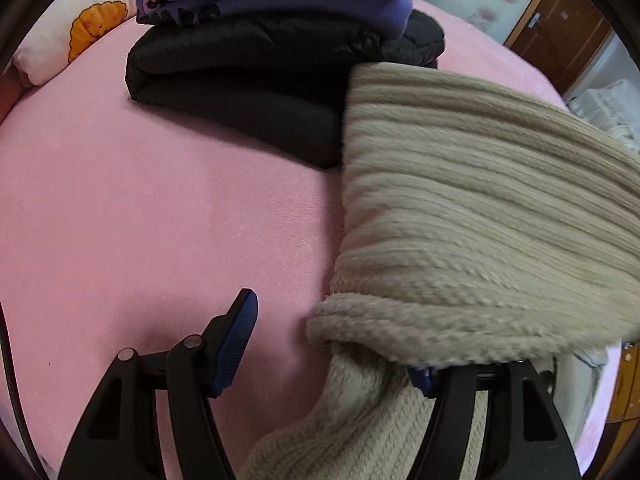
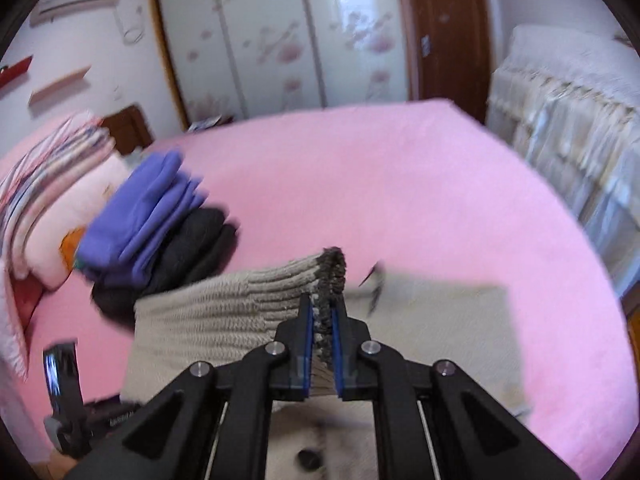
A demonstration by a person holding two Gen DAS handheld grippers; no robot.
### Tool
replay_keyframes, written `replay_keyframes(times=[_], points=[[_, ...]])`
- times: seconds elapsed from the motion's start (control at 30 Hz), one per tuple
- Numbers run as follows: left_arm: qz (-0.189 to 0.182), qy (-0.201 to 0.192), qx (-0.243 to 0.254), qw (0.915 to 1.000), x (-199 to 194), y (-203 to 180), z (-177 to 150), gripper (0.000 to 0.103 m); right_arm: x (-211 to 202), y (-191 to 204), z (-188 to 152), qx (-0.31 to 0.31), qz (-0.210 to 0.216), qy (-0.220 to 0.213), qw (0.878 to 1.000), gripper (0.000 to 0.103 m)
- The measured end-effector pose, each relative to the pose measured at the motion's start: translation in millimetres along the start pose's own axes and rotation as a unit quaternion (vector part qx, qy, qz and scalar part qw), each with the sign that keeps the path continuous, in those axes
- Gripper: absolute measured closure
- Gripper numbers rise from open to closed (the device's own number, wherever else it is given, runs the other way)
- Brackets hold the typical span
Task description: Fold large clothes
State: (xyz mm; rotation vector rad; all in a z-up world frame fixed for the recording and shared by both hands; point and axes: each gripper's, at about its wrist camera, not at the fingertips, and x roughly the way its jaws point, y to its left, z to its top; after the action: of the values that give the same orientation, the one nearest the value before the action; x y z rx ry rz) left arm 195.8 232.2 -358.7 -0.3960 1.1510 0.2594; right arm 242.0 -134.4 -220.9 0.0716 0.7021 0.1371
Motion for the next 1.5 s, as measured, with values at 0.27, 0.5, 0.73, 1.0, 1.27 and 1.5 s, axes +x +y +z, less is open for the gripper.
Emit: replay_keyframes(times=[0.27,0.5,0.73,1.0,1.27,1.5], points=[[0.047,0.0,0.011,0.9988,5.1,-16.8,-3.3,0.037,36.1,-68.9,-42.6,0.075,-0.115,0.088,0.987,0.096],[0.053,-0.001,0.014,0.9985,4.2,-14.2,-4.3,0.037,73.8,-94.6,-103.5,0.106,-0.14,0.163,0.971,0.095],[0.065,-0.007,0.024,0.9976,3.4,-14.6,-5.6,0.037,79.8,-101.8,-88.1,0.066,-0.146,0.115,0.98,0.096],[0.071,0.002,0.007,0.9975,10.7,-8.8,-4.7,0.036,121.2,-115.1,-87.0,0.04,-0.156,0.155,0.975,0.092],[0.053,-0.021,0.039,0.9977,-23.1,-4.2,-11.6,0.034,82.6,-119.1,-80.1,0.09,-0.149,0.125,0.977,0.085],[0.074,0.01,0.022,0.9969,-22.9,14.2,-17.3,0.029,44.5,-107.2,-88.4,0.091,-0.128,0.125,0.98,0.085]])
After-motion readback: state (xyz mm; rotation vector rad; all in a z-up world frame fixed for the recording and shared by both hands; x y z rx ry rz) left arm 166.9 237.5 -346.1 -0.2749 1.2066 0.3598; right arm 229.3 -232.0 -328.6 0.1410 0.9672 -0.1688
